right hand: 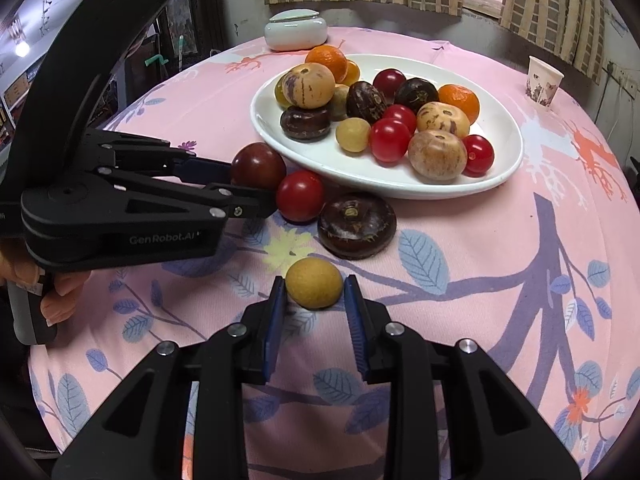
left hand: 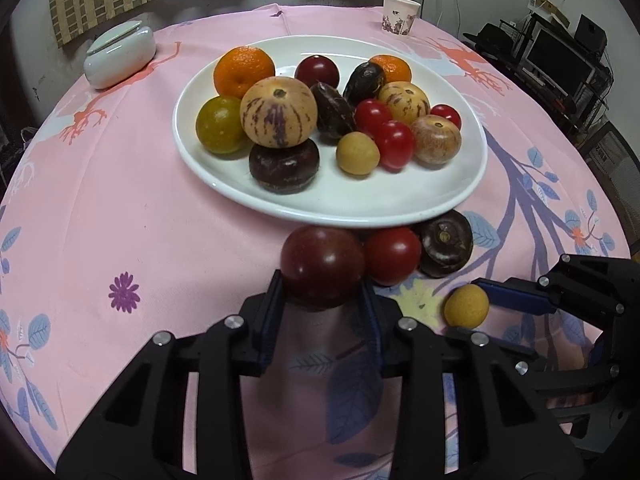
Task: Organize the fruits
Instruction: 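Grasp the large dark red tomato with the left tool while the right tool grasps a small tan fruit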
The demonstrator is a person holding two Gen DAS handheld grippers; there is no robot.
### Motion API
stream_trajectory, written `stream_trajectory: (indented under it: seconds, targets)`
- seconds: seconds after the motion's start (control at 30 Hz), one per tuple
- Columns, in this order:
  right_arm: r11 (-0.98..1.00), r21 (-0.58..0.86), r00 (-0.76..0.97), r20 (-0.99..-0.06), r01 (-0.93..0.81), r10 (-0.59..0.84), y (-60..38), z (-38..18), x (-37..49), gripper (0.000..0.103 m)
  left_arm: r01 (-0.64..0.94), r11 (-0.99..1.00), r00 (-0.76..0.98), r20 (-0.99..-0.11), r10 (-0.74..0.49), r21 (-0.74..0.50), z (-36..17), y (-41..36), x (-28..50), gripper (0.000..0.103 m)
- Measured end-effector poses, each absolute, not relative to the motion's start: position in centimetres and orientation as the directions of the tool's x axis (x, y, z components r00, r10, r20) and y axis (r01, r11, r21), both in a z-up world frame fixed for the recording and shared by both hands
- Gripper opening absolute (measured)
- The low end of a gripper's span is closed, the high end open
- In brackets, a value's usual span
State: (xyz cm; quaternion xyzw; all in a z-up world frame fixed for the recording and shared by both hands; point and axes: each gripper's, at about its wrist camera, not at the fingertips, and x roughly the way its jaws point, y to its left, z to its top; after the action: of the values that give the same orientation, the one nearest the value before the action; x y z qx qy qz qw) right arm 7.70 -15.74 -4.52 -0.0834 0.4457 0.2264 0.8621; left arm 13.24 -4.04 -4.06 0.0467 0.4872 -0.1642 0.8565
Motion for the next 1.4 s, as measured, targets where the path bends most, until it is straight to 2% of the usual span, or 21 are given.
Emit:
stream_trajectory:
  seconds: [0.47,0.7,0.83,0.87,0.93,1.4]
  targets:
    - [0.896,0.056,0.513,-0.803,-0.441,0.302,-16.5,-3.7,7.2,0.030,0.324,0.942,0.503,-0.826,-0.254,-0.092,-2.0,-2.3,10.3,0.037]
    - [0.894,0.017,0.506,-0.819,-0.448,0.270,-15.0,-4.4,7.8,0.037,0.295,0.948,0.487,-0.835,-0.255,-0.118,-2.8,-1.7,10.7,0.037]
    - [0.904,0.024,0.508,-0.821,-0.426,0.261,-14.8,-4.5,8.5,0.037,0.299,0.944,0.494,-0.825,-0.276,-0.137,-2.5,-1.5,10.6,0.036]
    - [0.907,0.022,0.511,-0.820,-0.421,0.257,-14.8,-4.5,8.6,0.037,0.305,0.943,0.497,-0.822,-0.279,-0.136,-2.4,-1.6,10.5,0.036]
    - [0.911,0.011,0.521,-0.817,-0.413,0.246,-14.7,-4.5,8.7,0.028,0.311,0.940,0.495,-0.821,-0.285,-0.139,-2.5,-1.7,10.6,0.036]
    - [0.920,0.067,0.542,-0.791,-0.386,0.284,-16.5,-3.7,7.6,0.028,0.328,0.941,0.485,-0.840,-0.241,-0.081,-3.5,-3.6,12.6,0.038]
